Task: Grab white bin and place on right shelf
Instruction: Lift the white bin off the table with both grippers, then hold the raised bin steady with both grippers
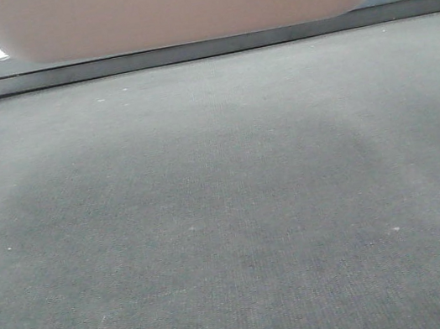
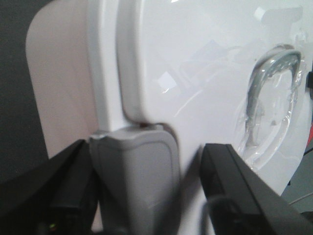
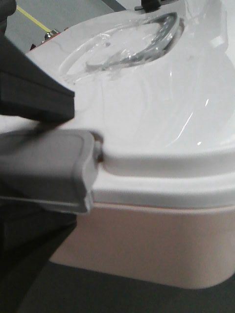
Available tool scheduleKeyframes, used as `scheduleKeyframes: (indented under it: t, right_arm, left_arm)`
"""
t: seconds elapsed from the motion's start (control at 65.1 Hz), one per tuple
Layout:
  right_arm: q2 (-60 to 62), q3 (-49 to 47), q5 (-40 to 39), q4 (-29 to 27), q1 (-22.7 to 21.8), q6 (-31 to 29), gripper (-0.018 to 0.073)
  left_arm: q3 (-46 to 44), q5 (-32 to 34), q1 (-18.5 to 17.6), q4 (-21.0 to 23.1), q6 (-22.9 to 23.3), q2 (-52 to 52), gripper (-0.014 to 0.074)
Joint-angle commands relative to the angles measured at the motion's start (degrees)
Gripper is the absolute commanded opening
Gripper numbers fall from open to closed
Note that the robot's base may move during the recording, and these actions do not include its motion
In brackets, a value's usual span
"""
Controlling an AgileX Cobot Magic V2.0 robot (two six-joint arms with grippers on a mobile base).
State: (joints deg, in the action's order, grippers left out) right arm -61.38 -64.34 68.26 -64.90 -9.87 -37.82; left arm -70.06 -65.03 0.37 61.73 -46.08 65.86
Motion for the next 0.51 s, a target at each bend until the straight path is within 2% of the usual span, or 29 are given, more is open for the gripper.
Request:
scheduleKeyframes:
  t: [0.0,0.169,0.491]
  right_arm:
    - [1.34,-2.2,7.43,-13.6,0.78,-0.4,0.0349]
    - [1.34,-2.2,7.38,-13.59,0.78,-1.36,0.0349]
    - [1.34,-2.2,8.15,-13.48,0.78,-3.41,0.0349]
  left_arm:
    - [-2.23,-10.32,-1.74,10.07,-0.56,-1.86,0.0293]
    - [-2.23,-10.32,-1.74,12.16,-0.48,-1.86,0.0293]
    - [-2.23,-10.32,-1.74,13.03,-0.48,-1.86,0.0293]
